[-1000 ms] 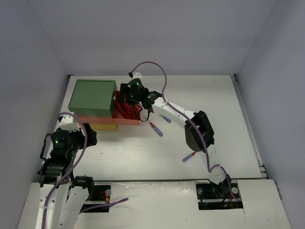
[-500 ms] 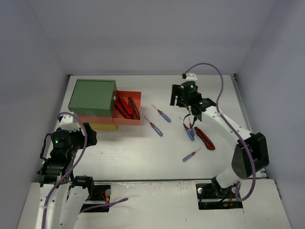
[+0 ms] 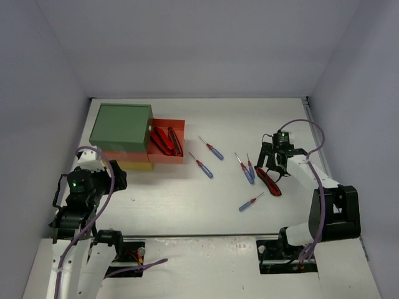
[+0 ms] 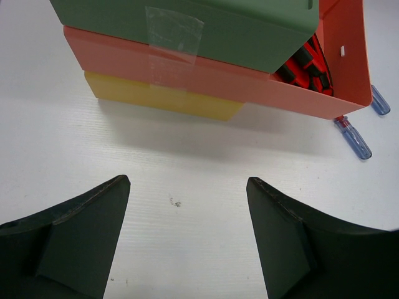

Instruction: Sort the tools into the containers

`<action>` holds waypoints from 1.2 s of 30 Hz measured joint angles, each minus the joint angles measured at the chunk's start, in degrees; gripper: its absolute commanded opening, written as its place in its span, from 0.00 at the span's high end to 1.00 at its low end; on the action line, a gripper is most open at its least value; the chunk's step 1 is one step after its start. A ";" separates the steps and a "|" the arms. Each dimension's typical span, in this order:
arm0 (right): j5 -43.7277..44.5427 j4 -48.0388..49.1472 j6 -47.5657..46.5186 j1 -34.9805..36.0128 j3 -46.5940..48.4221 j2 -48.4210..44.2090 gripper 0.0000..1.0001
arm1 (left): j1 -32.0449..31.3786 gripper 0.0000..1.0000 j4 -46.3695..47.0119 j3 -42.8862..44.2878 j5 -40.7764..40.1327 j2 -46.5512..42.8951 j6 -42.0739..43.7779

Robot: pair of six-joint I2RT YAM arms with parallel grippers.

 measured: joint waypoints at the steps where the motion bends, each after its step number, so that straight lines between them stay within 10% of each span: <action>1: -0.42 -0.04 0.27 -0.16 0.00 0.09 0.15 | 0.00 0.27 0.00 0.00 0.00 -0.02 0.00; 24: -4.73 -2.82 1.94 -0.59 -1.74 4.83 0.13 | -0.02 0.27 0.00 0.00 0.02 -2.64 0.00; 36: -2.58 -3.35 2.60 -0.79 2.10 9.83 0.63 | -0.02 0.27 0.00 0.00 0.02 -2.64 0.00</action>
